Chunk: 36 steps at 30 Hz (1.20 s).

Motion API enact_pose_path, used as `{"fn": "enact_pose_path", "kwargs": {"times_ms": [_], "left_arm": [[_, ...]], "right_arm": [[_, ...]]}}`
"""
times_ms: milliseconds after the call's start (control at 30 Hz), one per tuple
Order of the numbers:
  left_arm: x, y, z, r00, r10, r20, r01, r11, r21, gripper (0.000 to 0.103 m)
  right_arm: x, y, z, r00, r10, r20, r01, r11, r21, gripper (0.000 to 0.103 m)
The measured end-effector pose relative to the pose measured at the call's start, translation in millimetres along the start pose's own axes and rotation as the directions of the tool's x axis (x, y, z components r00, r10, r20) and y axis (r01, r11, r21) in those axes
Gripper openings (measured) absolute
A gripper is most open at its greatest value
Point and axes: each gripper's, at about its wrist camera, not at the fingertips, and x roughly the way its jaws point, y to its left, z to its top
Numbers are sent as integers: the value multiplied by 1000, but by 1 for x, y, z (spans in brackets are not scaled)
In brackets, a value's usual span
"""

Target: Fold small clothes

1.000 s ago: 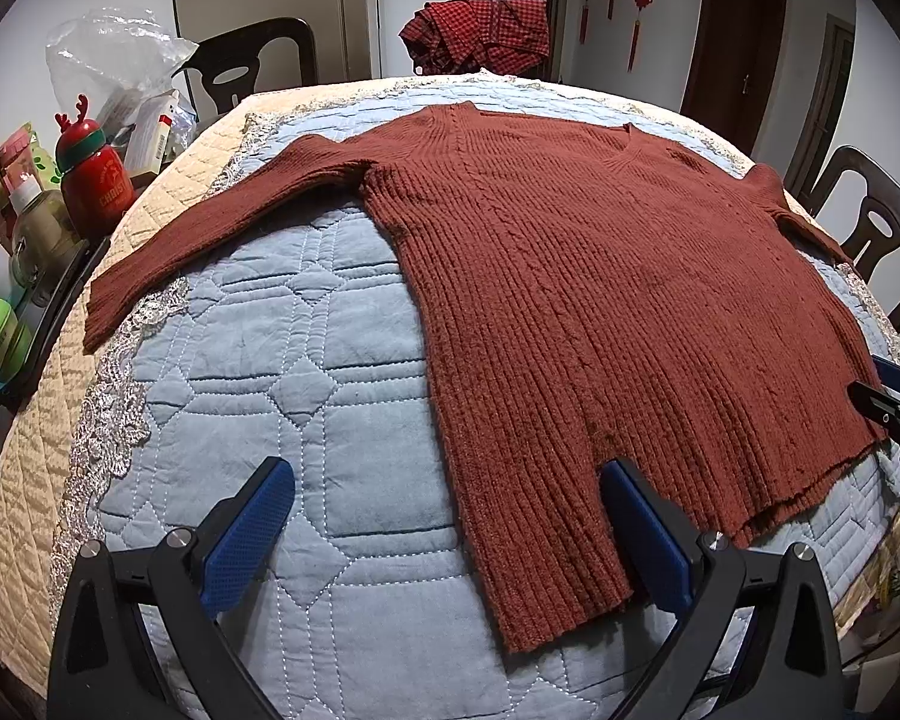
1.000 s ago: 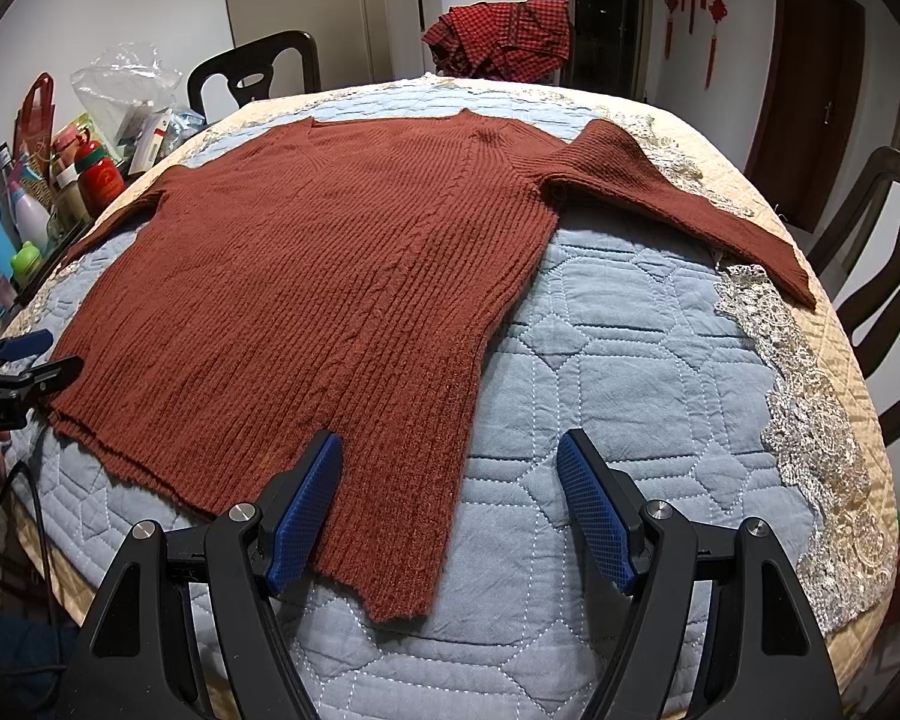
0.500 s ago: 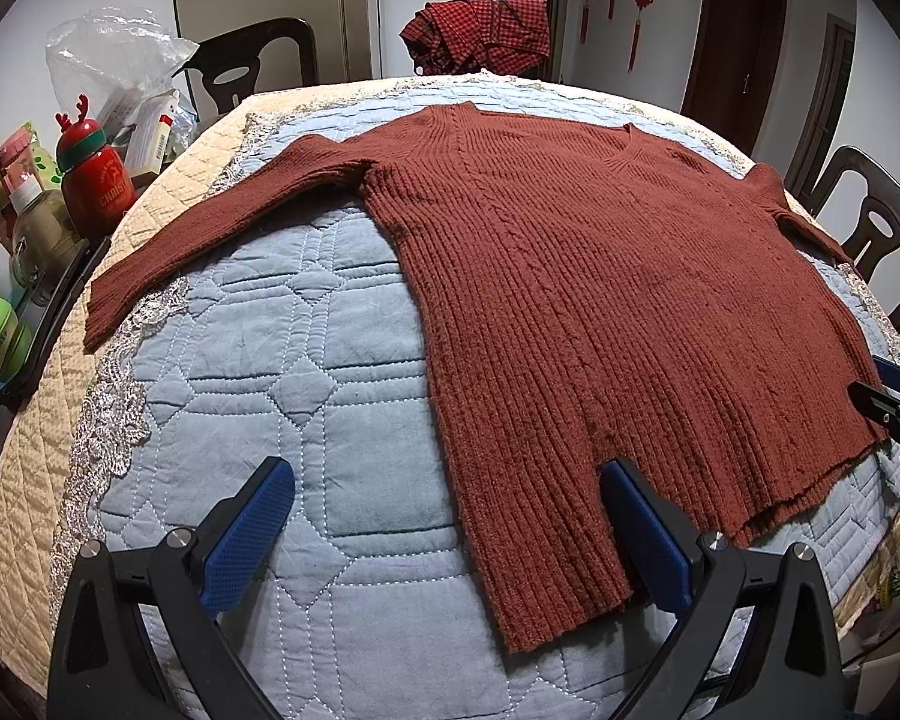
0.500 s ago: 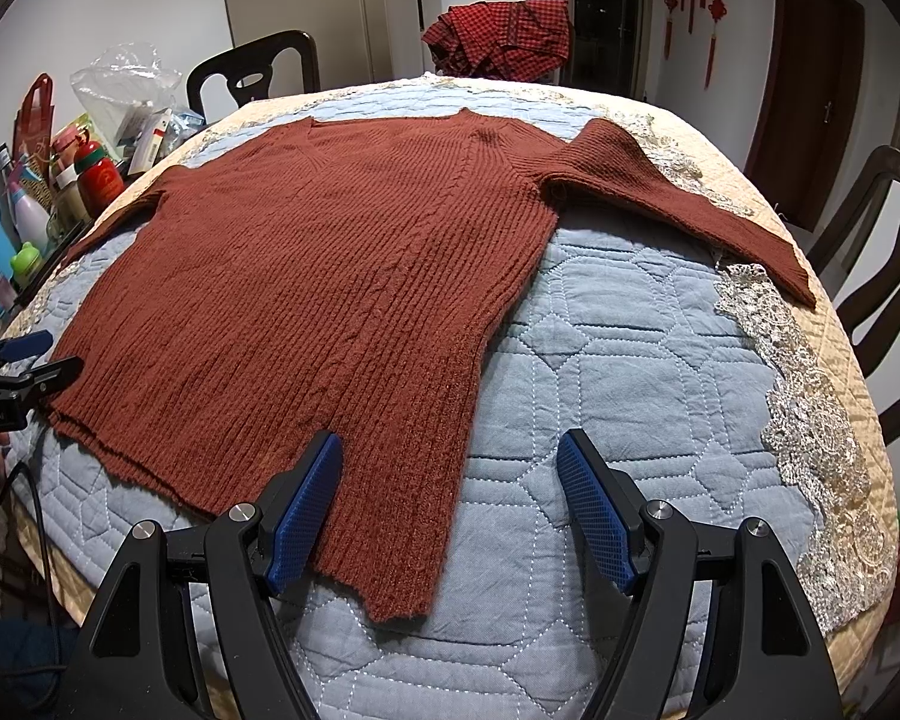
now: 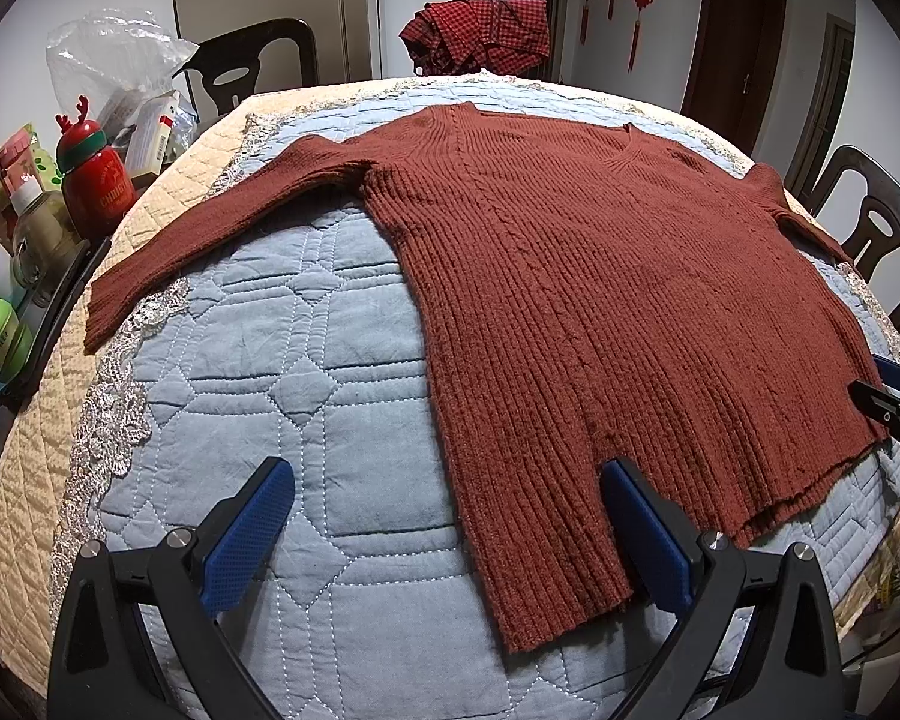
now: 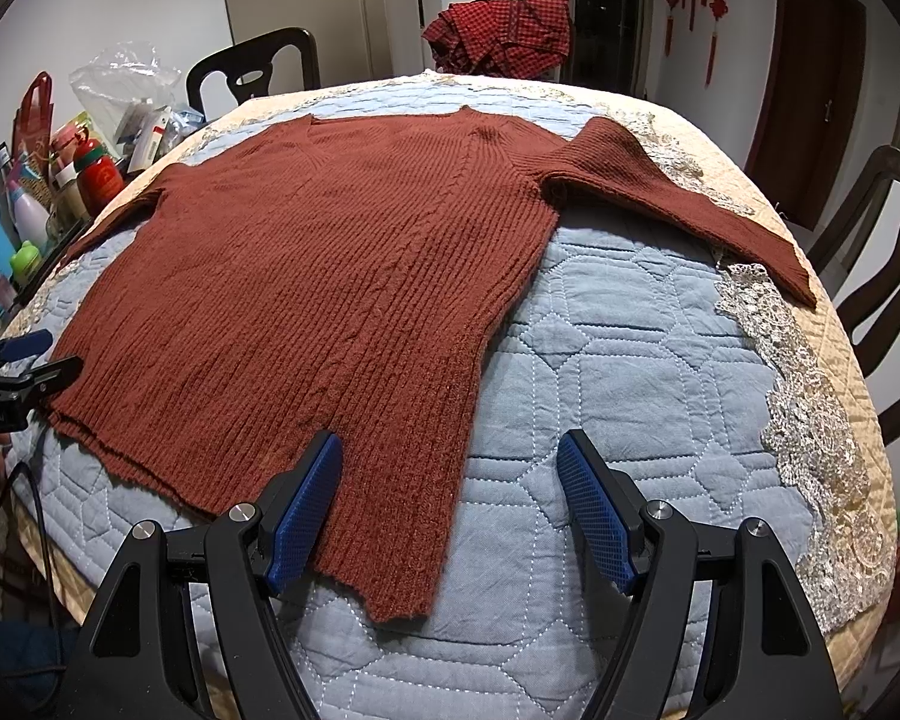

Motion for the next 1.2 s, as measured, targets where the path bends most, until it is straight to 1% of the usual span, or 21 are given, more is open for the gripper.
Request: {"fn": "enact_pose_path", "kwargs": {"times_ms": [367,1200], "left_arm": [[0,0,-3,1000,1,12,-1,1000,-3,103],[-1,-2,-1,1000,2,7,-2,1000,-5,103]], "right_arm": [[0,-1,0,1000,2,1,-2,1000,0,74],[-1,-1,2,1000,-2,-6,2,1000,2,74]]}}
